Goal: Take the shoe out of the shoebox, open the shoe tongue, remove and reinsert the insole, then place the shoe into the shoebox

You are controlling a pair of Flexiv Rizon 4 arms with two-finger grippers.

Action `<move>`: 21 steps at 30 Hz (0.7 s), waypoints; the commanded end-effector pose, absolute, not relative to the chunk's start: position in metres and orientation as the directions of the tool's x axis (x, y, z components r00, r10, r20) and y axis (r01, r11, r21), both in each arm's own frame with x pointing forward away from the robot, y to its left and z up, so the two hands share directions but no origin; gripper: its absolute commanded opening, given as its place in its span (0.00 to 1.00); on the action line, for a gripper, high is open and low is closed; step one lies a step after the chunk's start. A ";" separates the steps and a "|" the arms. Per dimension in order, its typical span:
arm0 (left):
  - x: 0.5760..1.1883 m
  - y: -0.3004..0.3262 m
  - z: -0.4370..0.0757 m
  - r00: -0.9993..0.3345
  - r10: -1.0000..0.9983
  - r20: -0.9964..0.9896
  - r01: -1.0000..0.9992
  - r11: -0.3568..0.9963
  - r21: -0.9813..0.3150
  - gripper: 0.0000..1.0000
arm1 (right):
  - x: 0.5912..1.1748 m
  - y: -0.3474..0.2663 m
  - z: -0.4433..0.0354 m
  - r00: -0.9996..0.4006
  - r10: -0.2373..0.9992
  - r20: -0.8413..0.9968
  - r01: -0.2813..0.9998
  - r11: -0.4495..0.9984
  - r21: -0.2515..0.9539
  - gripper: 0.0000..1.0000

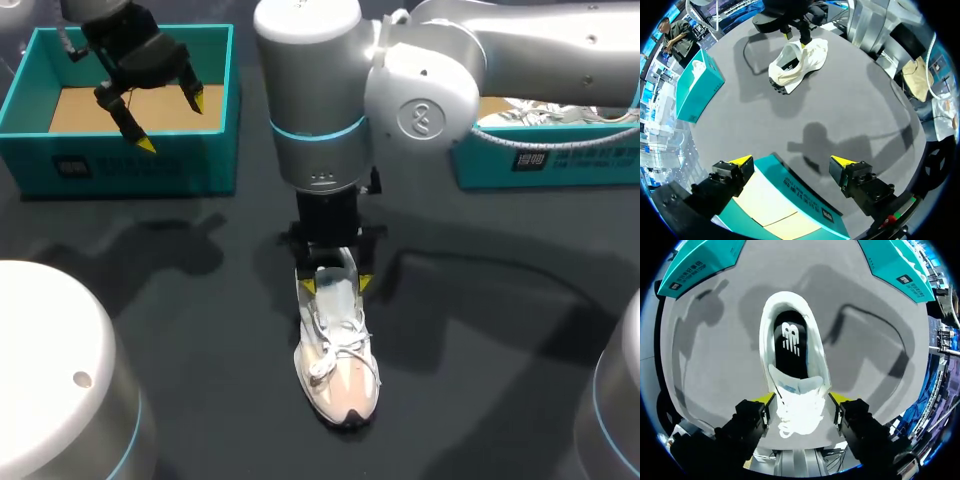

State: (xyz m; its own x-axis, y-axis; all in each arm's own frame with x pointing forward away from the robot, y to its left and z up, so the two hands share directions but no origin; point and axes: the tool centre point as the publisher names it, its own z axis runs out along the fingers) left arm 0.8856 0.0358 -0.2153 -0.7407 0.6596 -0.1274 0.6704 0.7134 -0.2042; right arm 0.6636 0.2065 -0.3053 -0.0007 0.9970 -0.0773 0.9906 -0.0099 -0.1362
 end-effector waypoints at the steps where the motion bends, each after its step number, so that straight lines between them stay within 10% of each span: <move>1: 0.886 0.036 -0.215 -0.740 0.661 -0.126 0.671 0.713 -0.203 1.00 | 0.651 0.201 -0.300 0.005 0.997 -0.075 0.992 -0.015 -0.125 0.50; 21: 0.886 0.036 -0.215 -0.740 0.661 -0.126 0.671 0.713 -0.203 1.00 | 0.590 0.204 -0.276 0.042 0.995 -0.094 0.993 -0.052 -0.101 0.22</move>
State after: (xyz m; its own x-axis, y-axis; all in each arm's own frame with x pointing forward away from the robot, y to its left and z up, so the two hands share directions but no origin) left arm 0.8856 0.0358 -0.2153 -0.7407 0.6596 -0.1273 0.6704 0.7134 -0.2042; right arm 0.5968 0.1979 -0.2799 0.0179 0.9969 -0.0771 0.9906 -0.0282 -0.1338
